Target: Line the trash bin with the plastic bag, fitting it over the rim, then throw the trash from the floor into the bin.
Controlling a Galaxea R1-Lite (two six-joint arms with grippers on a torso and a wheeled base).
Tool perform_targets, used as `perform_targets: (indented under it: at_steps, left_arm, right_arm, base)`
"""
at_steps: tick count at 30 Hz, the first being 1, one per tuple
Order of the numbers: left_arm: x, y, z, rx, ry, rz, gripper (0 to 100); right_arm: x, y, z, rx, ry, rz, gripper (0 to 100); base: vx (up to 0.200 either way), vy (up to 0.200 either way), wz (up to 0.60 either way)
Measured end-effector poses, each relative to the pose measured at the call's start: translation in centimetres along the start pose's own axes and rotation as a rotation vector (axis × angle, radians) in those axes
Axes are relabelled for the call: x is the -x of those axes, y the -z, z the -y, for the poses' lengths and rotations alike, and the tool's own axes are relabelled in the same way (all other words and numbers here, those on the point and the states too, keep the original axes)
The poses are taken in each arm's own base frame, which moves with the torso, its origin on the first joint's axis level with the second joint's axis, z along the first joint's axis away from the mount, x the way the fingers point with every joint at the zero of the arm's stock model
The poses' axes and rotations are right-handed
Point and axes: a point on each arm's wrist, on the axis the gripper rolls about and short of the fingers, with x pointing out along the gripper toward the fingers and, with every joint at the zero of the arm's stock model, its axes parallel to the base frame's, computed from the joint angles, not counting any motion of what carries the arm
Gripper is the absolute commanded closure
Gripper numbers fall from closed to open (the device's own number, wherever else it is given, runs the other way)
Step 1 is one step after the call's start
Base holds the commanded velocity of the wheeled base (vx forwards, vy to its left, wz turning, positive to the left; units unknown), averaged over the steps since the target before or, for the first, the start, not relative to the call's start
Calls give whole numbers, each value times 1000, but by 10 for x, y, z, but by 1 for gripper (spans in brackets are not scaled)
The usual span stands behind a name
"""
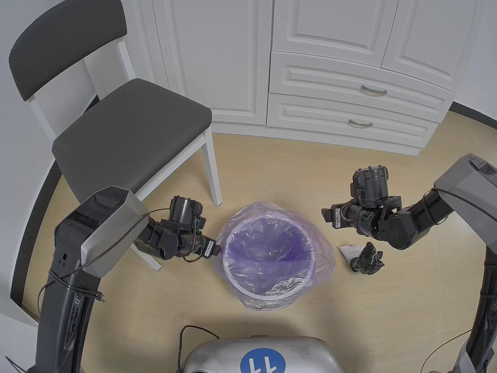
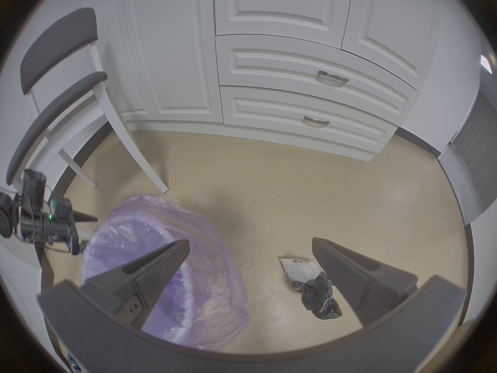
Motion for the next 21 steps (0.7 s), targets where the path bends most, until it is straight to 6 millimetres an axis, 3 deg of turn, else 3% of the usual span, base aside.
perform_targets:
  at_steps: [5,14,21]
  left_arm:
    - [-22,-11,-10,-76,-41,-10,0]
    - [-57,2,-18,-111,-53,-74,0]
    - [-60,0,-21,-41,-56,-52,0]
  right_arm:
    - [-8,6,11,29,1,-26,0]
    - [-29,29,28,88,16,-100,0]
    - [-34,37,30,93,5,-127,0]
  base:
    - [0,0,0]
    - [0,0,0]
    - [0,0,0]
